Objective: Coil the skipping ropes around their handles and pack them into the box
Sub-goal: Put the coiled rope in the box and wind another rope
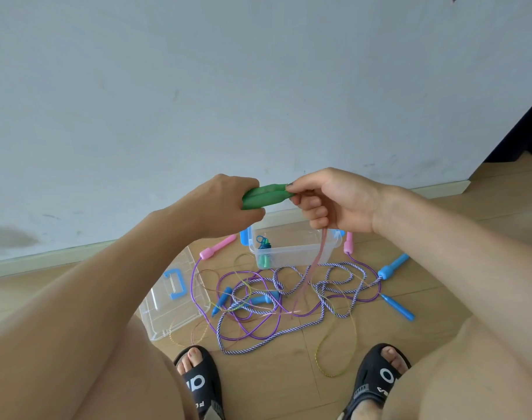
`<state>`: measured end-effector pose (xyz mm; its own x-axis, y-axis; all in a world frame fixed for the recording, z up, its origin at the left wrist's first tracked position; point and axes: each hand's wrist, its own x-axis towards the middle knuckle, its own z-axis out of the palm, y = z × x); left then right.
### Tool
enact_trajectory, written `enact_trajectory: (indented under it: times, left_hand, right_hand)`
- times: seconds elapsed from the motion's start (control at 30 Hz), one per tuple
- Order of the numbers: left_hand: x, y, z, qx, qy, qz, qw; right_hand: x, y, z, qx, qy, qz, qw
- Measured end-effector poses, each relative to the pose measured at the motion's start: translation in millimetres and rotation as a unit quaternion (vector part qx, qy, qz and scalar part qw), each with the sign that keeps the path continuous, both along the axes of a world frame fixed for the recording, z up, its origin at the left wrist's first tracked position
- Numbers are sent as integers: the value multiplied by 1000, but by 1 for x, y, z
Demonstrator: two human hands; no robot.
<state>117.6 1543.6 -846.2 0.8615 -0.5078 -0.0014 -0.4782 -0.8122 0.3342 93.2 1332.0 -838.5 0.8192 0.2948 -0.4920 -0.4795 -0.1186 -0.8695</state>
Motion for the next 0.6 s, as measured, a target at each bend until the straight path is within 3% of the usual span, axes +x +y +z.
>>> enact_trajectory:
  times: [0.3,0.6]
  left_hand:
    - [3,2,-3,11,-17,-7,1000]
    - [0,5,2,14,-56,-25,998]
  right_hand:
    - [2,9,-3,-54,-104,7,993]
    - [1,12,-5,-61,-113,-40,991]
